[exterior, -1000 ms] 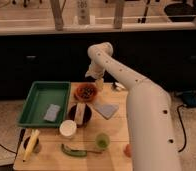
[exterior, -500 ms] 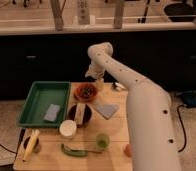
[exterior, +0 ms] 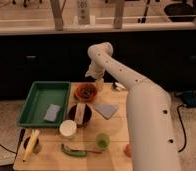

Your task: Place grapes in red bowl

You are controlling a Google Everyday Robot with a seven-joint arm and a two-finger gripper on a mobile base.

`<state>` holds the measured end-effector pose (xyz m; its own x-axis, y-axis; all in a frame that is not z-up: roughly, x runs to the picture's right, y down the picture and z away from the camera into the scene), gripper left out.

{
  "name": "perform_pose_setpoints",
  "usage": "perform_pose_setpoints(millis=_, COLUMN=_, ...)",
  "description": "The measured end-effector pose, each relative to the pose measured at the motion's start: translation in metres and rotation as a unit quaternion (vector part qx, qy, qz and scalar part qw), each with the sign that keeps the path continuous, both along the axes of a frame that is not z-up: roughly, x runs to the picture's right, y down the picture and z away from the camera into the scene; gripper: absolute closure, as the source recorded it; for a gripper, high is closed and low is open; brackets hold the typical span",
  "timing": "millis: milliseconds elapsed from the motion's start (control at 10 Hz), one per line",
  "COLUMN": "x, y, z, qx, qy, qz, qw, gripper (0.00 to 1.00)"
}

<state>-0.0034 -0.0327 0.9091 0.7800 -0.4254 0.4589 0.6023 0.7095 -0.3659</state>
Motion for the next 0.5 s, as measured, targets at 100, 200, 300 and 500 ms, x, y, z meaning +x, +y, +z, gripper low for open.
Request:
perform_pose_setpoints(millis=100, x=0.0, y=0.0, z=0.0, qx=0.0, qy=0.0, qz=0.0, qw=1.0, gripper=0.2)
perform_pose_setpoints(millis=200, x=0.0, y=0.0014, z=0.001, qx=-0.001, qy=0.0, qz=0.0, qw=1.0, gripper=0.2)
perform_pose_setpoints(millis=300, x=0.0001, y=0.001, z=0.0007, qx=-0.001, qy=0.0, qz=0.0, qw=1.0, gripper=0.2)
perform_pose_setpoints(millis=500, x=0.0004, y=0.0012, z=0.0008, qx=-0.001, qy=0.0, qz=0.0, qw=1.0, gripper=0.2)
